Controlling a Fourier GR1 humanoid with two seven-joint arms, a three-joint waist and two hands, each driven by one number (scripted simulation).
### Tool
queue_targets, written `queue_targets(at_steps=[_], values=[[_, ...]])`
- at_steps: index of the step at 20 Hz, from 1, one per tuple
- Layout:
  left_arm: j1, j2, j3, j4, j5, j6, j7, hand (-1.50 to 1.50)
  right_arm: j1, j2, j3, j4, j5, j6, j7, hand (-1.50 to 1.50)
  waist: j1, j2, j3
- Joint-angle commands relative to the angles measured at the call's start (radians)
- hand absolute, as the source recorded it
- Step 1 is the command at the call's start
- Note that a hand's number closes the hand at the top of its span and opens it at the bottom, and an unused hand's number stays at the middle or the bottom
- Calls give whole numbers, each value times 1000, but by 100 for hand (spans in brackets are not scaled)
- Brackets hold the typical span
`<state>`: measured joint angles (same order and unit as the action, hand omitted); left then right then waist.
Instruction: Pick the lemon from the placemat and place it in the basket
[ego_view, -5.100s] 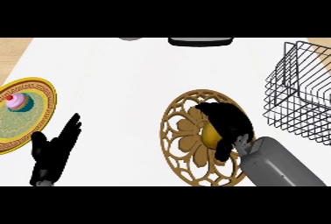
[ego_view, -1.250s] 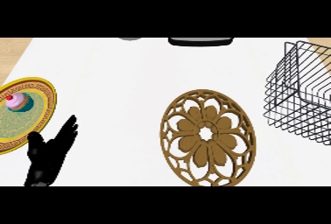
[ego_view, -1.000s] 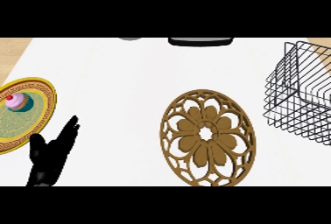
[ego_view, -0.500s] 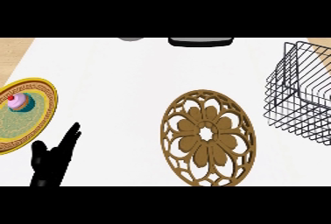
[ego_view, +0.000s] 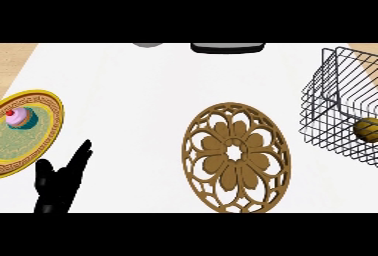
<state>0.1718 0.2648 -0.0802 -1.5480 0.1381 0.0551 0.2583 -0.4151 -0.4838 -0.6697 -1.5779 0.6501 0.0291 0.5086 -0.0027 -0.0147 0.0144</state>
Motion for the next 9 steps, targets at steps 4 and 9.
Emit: queue_targets(at_steps=[4,9], values=[[21,18,36,76,17,-29,22,0,64,-34,-156,-80,-123,7,39,-150,-10,12,-15],[38,5,43,115,-11,-21,-49,0,194,-73,-306,-77,-222,62,-20,-150,-20,12,-15]])
